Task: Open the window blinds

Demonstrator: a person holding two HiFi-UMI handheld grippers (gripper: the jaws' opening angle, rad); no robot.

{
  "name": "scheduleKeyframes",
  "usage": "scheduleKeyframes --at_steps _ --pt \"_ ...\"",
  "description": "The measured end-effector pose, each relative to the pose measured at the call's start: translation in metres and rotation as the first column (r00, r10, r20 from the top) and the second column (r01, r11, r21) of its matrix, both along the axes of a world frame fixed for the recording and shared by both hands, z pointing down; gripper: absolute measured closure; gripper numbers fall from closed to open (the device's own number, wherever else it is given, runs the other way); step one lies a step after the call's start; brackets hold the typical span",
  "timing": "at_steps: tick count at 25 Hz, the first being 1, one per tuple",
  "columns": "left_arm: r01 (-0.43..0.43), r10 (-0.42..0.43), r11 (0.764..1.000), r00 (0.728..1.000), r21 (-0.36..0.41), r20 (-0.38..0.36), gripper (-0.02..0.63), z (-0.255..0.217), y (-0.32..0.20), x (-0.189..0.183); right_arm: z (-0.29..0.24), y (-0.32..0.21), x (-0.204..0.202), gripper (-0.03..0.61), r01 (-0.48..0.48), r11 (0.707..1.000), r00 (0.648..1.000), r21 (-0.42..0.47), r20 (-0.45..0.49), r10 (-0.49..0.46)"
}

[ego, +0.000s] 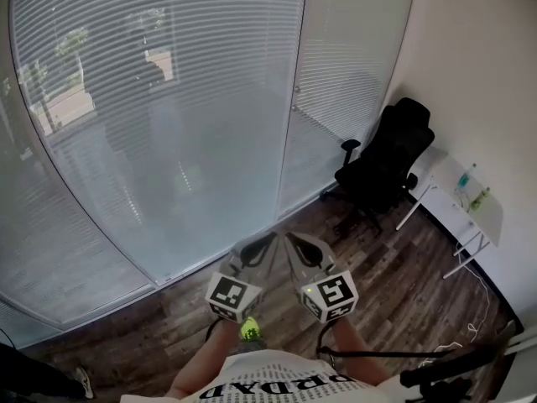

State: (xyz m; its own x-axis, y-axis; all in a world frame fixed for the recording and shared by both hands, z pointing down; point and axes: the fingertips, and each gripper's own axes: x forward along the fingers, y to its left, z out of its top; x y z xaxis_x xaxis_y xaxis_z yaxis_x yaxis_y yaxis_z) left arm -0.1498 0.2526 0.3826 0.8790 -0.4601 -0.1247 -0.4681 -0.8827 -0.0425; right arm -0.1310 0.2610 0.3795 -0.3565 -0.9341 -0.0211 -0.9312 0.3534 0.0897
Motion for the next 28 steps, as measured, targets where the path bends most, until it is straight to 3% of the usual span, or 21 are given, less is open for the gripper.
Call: scheduleKeyframes --at_steps 16,28 --pt "-0.016 0.017 0.999 1.000 0.027 -0.024 0.620 -0.002 -0.145 0.031 -0.005 -0.147 0.027 0.569 -0.018 0.999 0.999 0.043 -0.032 0.020" --pt "0.000 0.000 1.000 0.999 -0.019 -0.038 0.620 0.030 -0.176 0.027 0.024 -0.182 0.025 0.569 -0.010 1.000 0.999 0.015 -0.032 0.010"
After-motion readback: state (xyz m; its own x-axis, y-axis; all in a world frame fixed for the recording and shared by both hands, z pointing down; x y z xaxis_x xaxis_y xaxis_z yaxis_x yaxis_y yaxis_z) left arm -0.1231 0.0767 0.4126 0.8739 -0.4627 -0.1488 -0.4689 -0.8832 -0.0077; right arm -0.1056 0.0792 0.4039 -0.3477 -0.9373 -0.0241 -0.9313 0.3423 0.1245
